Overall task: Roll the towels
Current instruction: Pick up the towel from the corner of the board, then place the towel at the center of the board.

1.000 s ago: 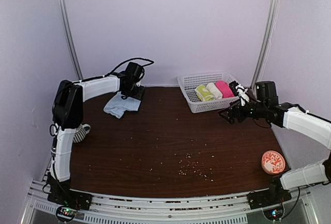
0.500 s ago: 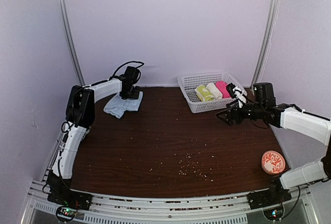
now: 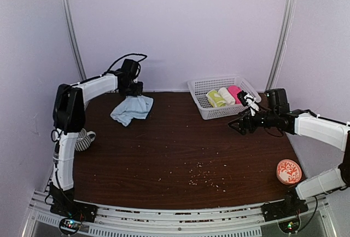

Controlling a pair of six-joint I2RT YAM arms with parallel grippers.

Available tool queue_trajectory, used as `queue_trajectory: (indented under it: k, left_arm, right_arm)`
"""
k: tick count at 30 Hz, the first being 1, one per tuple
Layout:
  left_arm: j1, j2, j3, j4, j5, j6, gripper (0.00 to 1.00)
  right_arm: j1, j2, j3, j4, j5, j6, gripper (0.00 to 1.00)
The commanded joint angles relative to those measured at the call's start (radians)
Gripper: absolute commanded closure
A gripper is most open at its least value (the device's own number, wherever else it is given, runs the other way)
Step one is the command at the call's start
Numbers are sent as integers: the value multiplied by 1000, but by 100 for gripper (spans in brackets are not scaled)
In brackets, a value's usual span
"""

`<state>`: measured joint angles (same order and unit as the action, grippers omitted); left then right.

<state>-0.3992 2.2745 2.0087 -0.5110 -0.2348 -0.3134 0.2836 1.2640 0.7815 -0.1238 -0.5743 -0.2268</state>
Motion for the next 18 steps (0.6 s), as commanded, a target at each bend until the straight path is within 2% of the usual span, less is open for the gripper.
queue_trajectory:
  k: [1,6,8,10,13,18]
  left_arm:
    - [-46,-394,-87,160,278,48,100]
    - [-229,-683,-170,185,479,110,100]
    - [-308,-785,-254,242,499,138,100]
    - [-332,-891,-362,329,535,125,100]
    - [-333,-955,-495,404,414,115,100]
    - [-333,-878,-578,292,243,129,100]
  right_arm:
    - [-5,6,36,-5,37,-18,15]
    - [-5,22,48,-17,54,-20,16]
    - [-5,25,46,-14,56,-20,16]
    - [-5,32,49,-11,51,-19,16]
    - [-5,54,57,-13,38,-12,16]
    - [-5,80,65,-30,-3,-11,18]
